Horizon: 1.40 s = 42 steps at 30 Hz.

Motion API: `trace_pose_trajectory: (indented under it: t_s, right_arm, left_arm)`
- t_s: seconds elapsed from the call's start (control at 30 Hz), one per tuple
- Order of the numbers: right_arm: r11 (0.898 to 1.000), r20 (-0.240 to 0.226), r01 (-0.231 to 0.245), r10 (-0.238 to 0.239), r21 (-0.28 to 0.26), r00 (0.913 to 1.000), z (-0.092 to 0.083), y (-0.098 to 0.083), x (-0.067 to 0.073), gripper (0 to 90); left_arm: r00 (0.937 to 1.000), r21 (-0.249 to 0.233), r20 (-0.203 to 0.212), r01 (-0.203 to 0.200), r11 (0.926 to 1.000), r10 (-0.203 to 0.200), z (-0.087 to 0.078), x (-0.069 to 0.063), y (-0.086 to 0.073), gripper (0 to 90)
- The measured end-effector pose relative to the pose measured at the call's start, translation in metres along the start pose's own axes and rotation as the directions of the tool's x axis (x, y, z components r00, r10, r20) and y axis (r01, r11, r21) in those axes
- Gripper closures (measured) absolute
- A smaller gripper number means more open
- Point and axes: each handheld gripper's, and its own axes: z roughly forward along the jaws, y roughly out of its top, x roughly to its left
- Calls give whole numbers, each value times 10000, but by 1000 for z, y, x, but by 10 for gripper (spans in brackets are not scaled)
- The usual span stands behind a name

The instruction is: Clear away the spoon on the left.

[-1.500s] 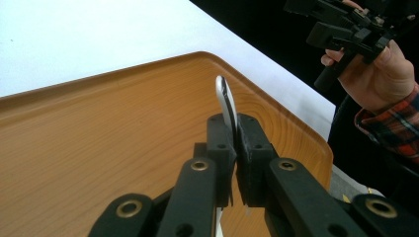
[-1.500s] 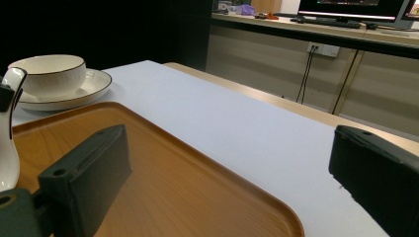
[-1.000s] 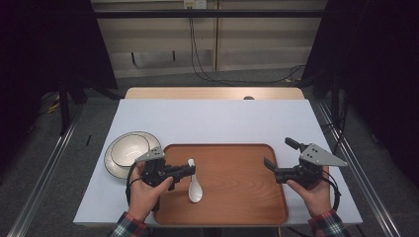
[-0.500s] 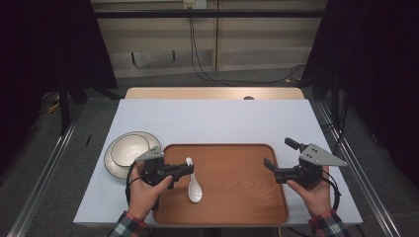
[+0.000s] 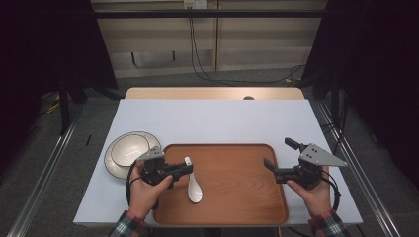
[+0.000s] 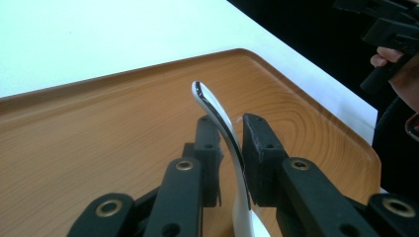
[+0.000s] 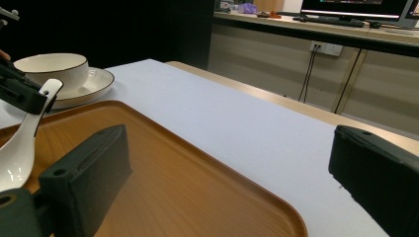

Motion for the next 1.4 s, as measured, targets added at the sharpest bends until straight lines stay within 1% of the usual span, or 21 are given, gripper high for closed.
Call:
trace_pose_trajectory:
  t_s: [0.17,0.27,0.3,0.47,0.5,0.57,0.63,0.7,0.77,0.8,0.87,0.9,1.0,1.17,1.23,1.33,1.4]
  right_arm:
    - [10000,-28,-23,23,11,10000,0,0,1,21]
    - [10000,-47,10,-9,37,10000,0,0,0,21]
    - [10000,-38,-41,41,27,10000,0,0,1,21]
    - [10000,-83,13,-13,-2,10000,0,0,1,23]
    - [10000,-97,19,-19,-5,10000,0,0,1,23]
    - [10000,-30,57,-57,27,10000,0,0,1,23]
    - [10000,-40,-31,31,6,10000,0,0,1,23]
    - [10000,-76,2,-1,8,10000,0,0,1,23]
    - [10000,-56,29,-29,27,10000,0,0,1,23]
    - [10000,-91,50,-50,9,9999,0,0,1,23]
    - [10000,-87,39,-39,11,10000,0,0,1,22]
    - [10000,-76,45,-45,11,10000,0,0,1,23]
    - [10000,-84,58,-58,14,9999,0,0,1,23]
    - [10000,-83,97,-97,8,9999,0,0,1,23]
    - [10000,-63,60,-60,12,10000,0,0,2,23]
    - [10000,-58,67,-67,14,10000,0,0,1,23]
    - [9999,-103,110,-110,26,9999,0,0,1,23]
  left_arm:
    - [9999,69,-92,120,9999,-120,3,4,-3,751]
    - [9997,140,-230,126,9998,-122,4,6,-4,739]
    - [9995,143,-276,179,9997,-175,5,7,-5,734]
    - [9987,209,-419,299,9993,-290,8,12,-8,711]
    - [9983,250,-520,276,9993,-262,8,12,-8,707]
    - [9985,283,-495,251,9993,-237,9,13,-9,701]
    - [9981,279,-550,295,9992,-279,9,14,-9,696]
    - [9981,311,-562,267,9992,-249,10,14,-10,686]
    - [9978,313,-607,301,9991,-281,10,15,-10,685]
    - [9978,406,-639,202,9990,-176,10,16,-10,683]
    - [9970,362,-741,268,9990,-240,11,15,-11,676]
    - [9970,439,-754,200,9988,-166,11,16,-11,673]
    - [9962,450,-850,205,9988,-166,12,16,-12,663]
    - [9967,552,-808,169,9983,-125,12,18,-12,649]
    - [9960,552,-877,226,9982,-177,12,18,-13,640]
    - [9953,606,-957,180,9980,-122,12,18,-12,628]
    - [9958,589,-903,225,9980,-171,12,18,-12,617]
